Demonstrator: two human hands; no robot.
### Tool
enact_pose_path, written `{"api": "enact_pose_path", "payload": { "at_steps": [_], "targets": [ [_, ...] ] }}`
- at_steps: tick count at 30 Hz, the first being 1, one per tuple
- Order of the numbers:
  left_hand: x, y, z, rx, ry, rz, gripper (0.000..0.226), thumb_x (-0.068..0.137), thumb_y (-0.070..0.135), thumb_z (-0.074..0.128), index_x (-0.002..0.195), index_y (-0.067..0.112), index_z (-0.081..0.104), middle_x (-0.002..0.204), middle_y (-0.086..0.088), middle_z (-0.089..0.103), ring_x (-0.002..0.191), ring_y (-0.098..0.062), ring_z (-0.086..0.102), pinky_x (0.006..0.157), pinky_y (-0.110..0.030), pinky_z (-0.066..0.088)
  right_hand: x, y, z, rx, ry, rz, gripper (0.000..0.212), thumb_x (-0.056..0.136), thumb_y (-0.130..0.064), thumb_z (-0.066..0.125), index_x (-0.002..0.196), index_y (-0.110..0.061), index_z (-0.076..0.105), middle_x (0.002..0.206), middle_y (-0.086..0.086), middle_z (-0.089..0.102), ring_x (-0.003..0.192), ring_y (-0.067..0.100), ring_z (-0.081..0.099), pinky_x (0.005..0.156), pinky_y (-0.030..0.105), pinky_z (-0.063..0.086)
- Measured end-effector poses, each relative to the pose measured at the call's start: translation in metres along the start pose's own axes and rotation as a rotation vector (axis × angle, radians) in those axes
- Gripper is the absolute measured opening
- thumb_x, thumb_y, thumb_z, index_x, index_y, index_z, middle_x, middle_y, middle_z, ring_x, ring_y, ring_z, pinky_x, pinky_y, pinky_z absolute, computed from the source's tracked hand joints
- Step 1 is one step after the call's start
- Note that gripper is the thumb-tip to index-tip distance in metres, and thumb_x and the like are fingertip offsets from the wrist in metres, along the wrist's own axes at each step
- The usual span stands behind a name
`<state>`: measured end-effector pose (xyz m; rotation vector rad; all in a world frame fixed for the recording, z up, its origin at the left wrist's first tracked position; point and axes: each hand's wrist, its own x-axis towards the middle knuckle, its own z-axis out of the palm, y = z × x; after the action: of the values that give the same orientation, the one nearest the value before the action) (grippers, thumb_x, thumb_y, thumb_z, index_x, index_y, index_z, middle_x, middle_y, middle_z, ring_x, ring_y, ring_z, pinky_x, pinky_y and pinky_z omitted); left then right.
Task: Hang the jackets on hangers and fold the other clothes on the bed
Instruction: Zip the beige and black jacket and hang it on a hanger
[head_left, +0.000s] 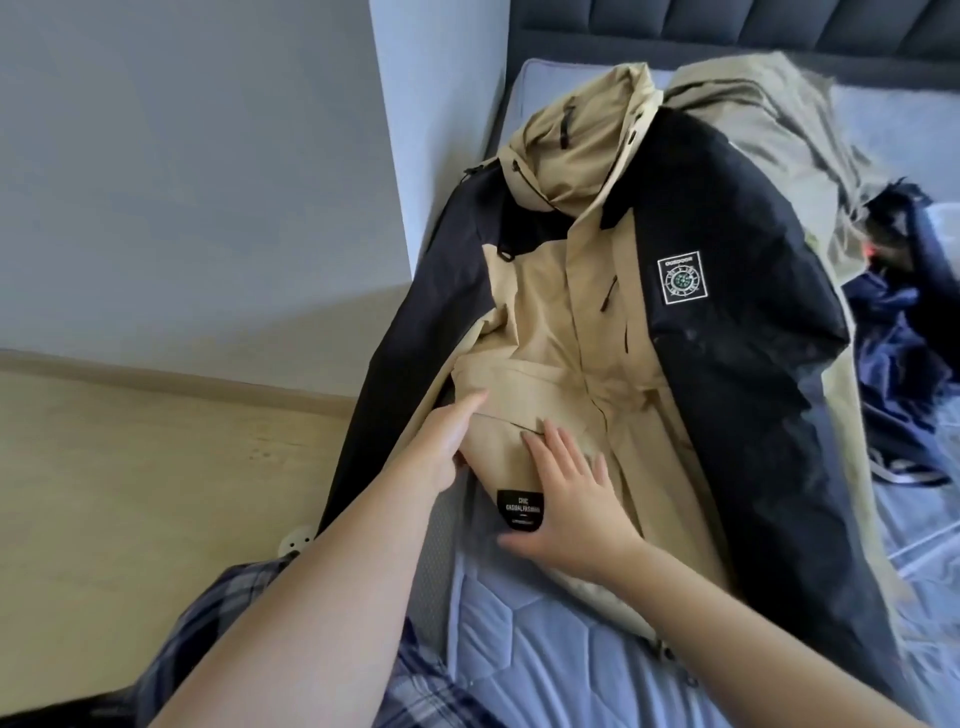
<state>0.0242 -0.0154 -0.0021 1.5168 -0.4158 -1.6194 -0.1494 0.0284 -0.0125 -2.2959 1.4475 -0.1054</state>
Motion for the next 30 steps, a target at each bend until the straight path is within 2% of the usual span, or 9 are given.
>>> {"api": "enact_pose_path", "payload": {
  "at_steps": [3,5,10,15,18,20,24,27,30],
  "targets": [
    [-0.016,0.0,0.009,-0.162,-0.178,0.008,0.024,0.093,0.04,0.057,0.106,0.021,0.063,0.106,-0.007,0.072,0.101,-0.023,0.066,0.089,-0.041,0.052,-0.006,-0.001,0.005,-0.121,0.085,0.077,0.081,0.08,-0.041,0.061,0.147,-0.016,0.024,0.155,0.006,0.016,0.14,0.026,0.024,0.11,0.038,0.031],
    [-0.023,-0.003,0.012,-0.178,-0.206,0.045,0.029,0.094,0.042,0.054,0.113,0.022,0.062,0.109,-0.004,0.071,0.1,-0.02,0.067,0.082,-0.037,0.054,0.001,0.004,-0.004,0.091,0.187,0.153,0.044,0.083,-0.02,0.059,0.125,-0.008,0.053,0.13,0.009,0.046,0.111,0.028,0.051,0.085,0.031,0.044],
    [-0.038,-0.018,0.007,0.516,-0.229,0.324,0.037,0.081,0.058,0.059,0.11,0.034,0.059,0.114,0.01,0.065,0.105,-0.006,0.06,0.087,-0.026,0.045,0.022,0.027,-0.05,0.697,0.178,0.432,0.013,0.072,0.007,0.048,0.07,0.006,0.061,0.065,0.01,0.055,0.069,0.02,0.051,0.057,0.028,0.033],
    [-0.045,-0.042,0.014,0.791,-0.345,0.343,0.056,0.076,0.034,0.075,0.126,0.031,0.05,0.111,0.019,0.056,0.104,-0.003,0.054,0.087,-0.017,0.04,0.02,0.032,-0.08,0.988,0.027,0.469,0.018,0.071,0.006,0.055,0.083,0.006,0.068,0.075,0.017,0.062,0.075,0.03,0.06,0.071,0.038,0.051],
    [-0.05,-0.045,0.02,0.854,-0.324,0.326,0.025,0.084,0.022,0.071,0.106,0.015,0.063,0.089,0.007,0.064,0.084,-0.008,0.059,0.074,-0.013,0.043,0.013,0.028,-0.077,0.932,0.11,0.424,0.013,0.079,-0.002,0.061,0.086,-0.005,0.072,0.078,0.011,0.067,0.077,0.024,0.062,0.073,0.034,0.052],
    [-0.058,-0.04,0.02,0.74,-0.356,0.245,0.009,0.087,0.016,0.067,0.079,0.014,0.063,0.076,0.003,0.064,0.076,-0.012,0.061,0.069,-0.019,0.046,0.007,0.024,-0.074,0.814,0.233,0.369,0.011,0.084,-0.009,0.064,0.091,-0.013,0.071,0.082,0.002,0.069,0.079,0.014,0.062,0.071,0.026,0.049],
    [-0.08,-0.007,-0.004,0.2,-0.701,-0.026,0.03,0.088,0.032,0.061,0.072,0.01,0.071,0.062,-0.004,0.066,0.053,-0.013,0.062,0.054,-0.023,0.052,0.003,0.02,-0.07,0.612,0.31,0.274,0.011,0.087,-0.017,0.064,0.097,-0.021,0.067,0.086,-0.01,0.067,0.082,0.003,0.061,0.066,0.016,0.043],
    [-0.081,0.005,-0.021,0.209,-0.429,-0.032,0.047,0.09,0.049,0.053,0.077,0.007,0.072,0.063,-0.006,0.062,0.049,-0.013,0.057,0.057,-0.025,0.051,0.003,0.019,-0.065,0.416,0.193,0.248,0.019,0.094,-0.025,0.056,0.107,-0.016,0.066,0.097,-0.004,0.066,0.091,0.012,0.06,0.069,0.021,0.042],
    [-0.065,-0.014,-0.022,0.684,0.197,-0.002,0.057,0.094,0.053,0.045,0.128,0.007,0.054,0.114,-0.012,0.062,0.1,-0.027,0.062,0.091,-0.043,0.051,0.0,0.014,-0.052,0.293,-0.026,0.178,0.037,0.101,-0.032,0.042,0.129,-0.014,0.057,0.123,0.002,0.061,0.117,0.02,0.054,0.09,0.026,0.04]
  ]
}}
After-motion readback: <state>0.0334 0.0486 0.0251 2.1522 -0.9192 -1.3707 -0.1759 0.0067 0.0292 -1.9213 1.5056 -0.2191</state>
